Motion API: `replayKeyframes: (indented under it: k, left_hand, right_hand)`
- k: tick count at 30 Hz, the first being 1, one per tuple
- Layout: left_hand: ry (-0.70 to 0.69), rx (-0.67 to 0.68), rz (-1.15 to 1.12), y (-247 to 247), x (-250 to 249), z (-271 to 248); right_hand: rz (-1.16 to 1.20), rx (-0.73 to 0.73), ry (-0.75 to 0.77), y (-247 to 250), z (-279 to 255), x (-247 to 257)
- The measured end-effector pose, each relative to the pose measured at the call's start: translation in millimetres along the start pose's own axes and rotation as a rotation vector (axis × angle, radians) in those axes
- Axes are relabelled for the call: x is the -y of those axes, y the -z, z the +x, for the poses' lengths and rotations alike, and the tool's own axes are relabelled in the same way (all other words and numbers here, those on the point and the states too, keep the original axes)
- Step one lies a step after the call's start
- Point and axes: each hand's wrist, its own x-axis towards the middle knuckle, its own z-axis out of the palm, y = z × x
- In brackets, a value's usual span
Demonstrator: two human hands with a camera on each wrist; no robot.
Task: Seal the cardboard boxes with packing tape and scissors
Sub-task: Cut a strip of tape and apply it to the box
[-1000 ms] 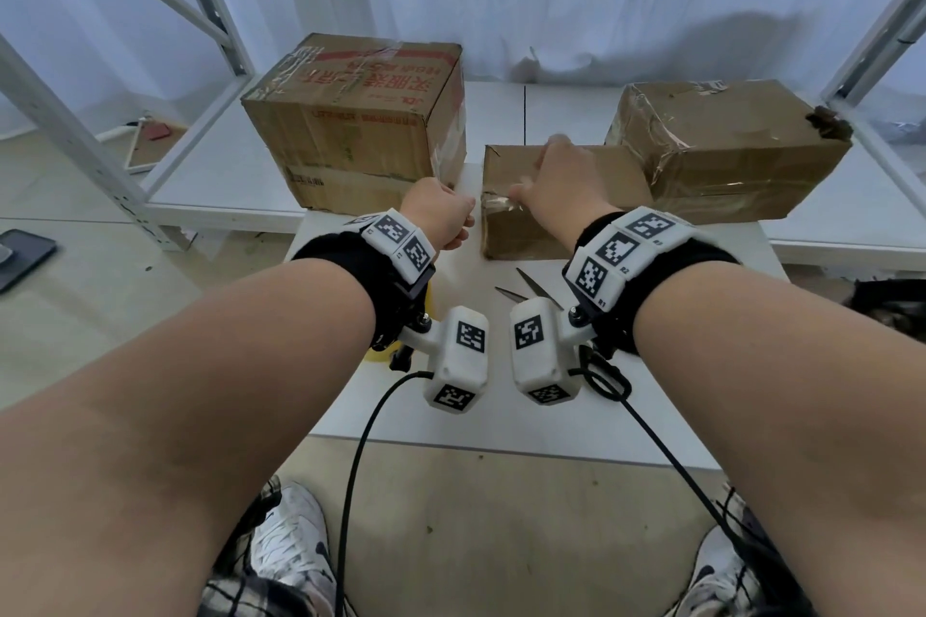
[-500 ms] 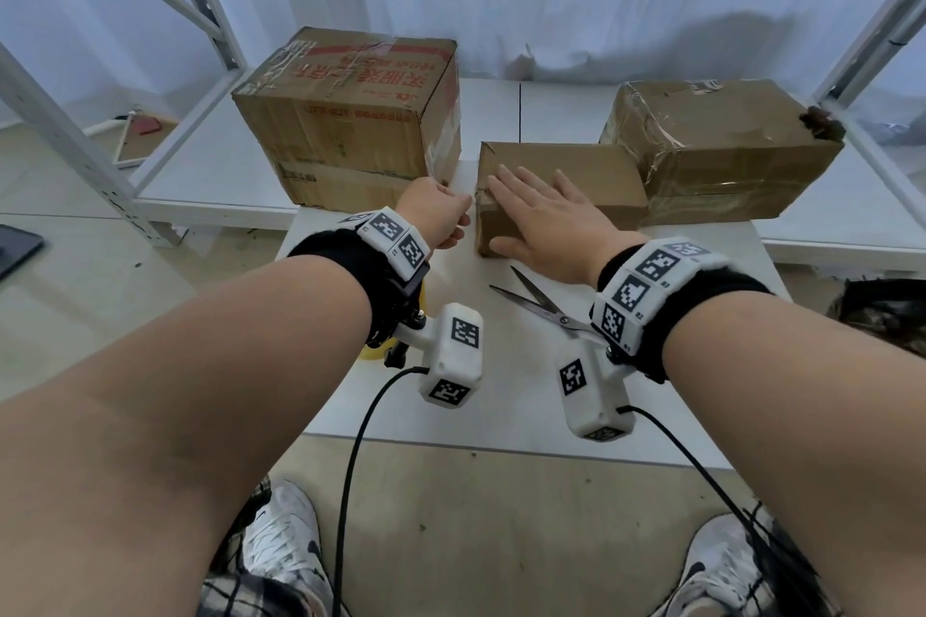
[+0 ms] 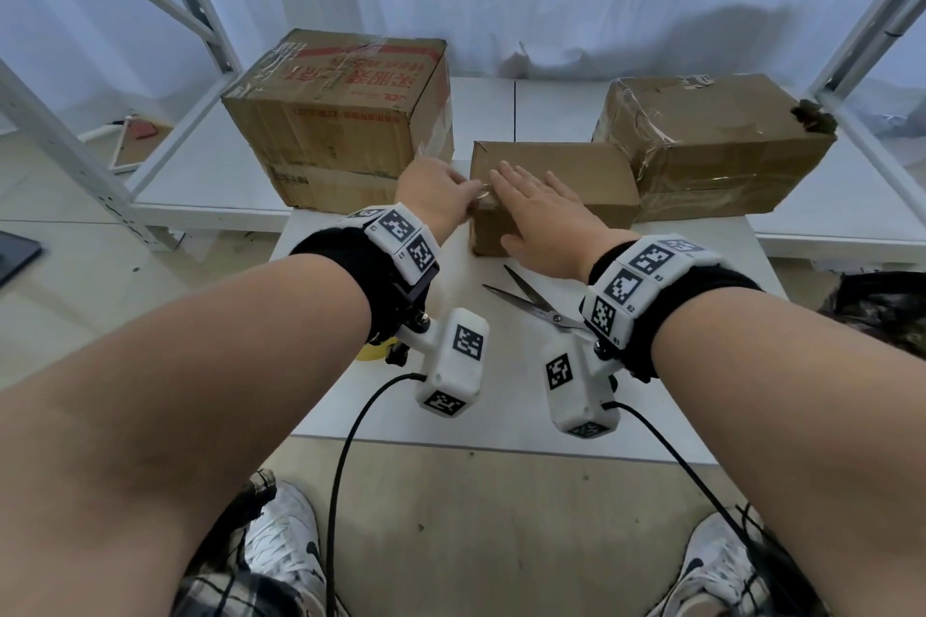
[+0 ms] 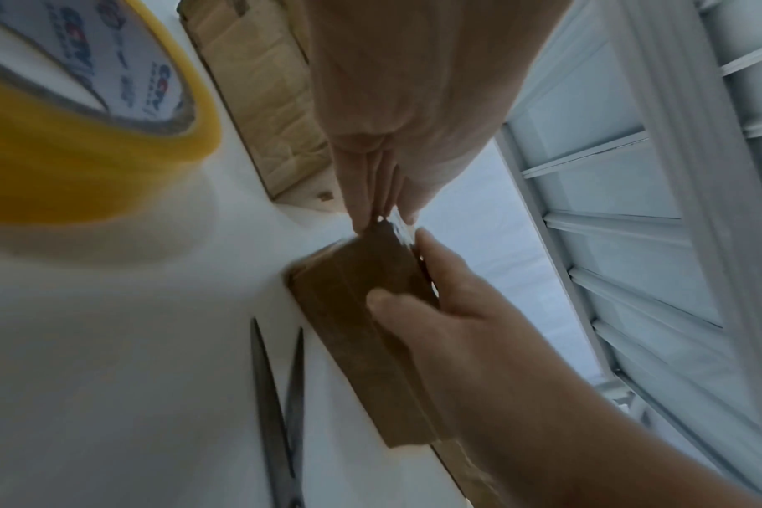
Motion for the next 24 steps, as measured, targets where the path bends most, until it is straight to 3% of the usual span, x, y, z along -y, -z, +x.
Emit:
replayKeyframes:
  k: [2, 4, 7, 10, 12, 13, 14, 16, 18, 24]
  left_hand:
    - [-0.005, 0.053, 0.067, -3, -2, 1]
    - [0.030, 0.062, 0.092, -6, -2, 4]
    - [0.105, 0.067, 0.065, -8, -3, 10]
    - [0.221, 0.099, -0.019, -12, -10, 7]
    - [0.238, 0.125, 0.074, -10, -23, -3]
    - [0.129, 0.126, 0.236, -11, -23, -9]
    - [0.139, 0.114, 0.249, -12, -25, -11]
    - [0.253, 0.096, 0.006, -12, -22, -4]
    - [0.263, 0.089, -0.010, -12, -17, 2]
    - [0.130, 0.140, 0.360, -10, -11, 6]
  right_hand:
    - [0.230, -0.082, -0.027, 7, -4, 0]
    - [0.411, -0.274, -0.100, 14, -12, -7]
    - [0.276, -0.486, -0.320, 15, -26, -24]
    - [0.332, -0.407, -0.617, 12, -36, -36]
    - [0.480, -0.340, -0.687, 11, -37, -40]
    - [0.527, -0.329, -0.686, 11, -37, -41]
    - [0.555, -0.337, -0.680, 10, -37, -42]
    - [0.604, -0.367, -0.669, 10, -38, -46]
    - [0.663, -0.372, -0.654, 9, -39, -50]
    - [0.689, -0.261, -0.653, 10, -37, -42]
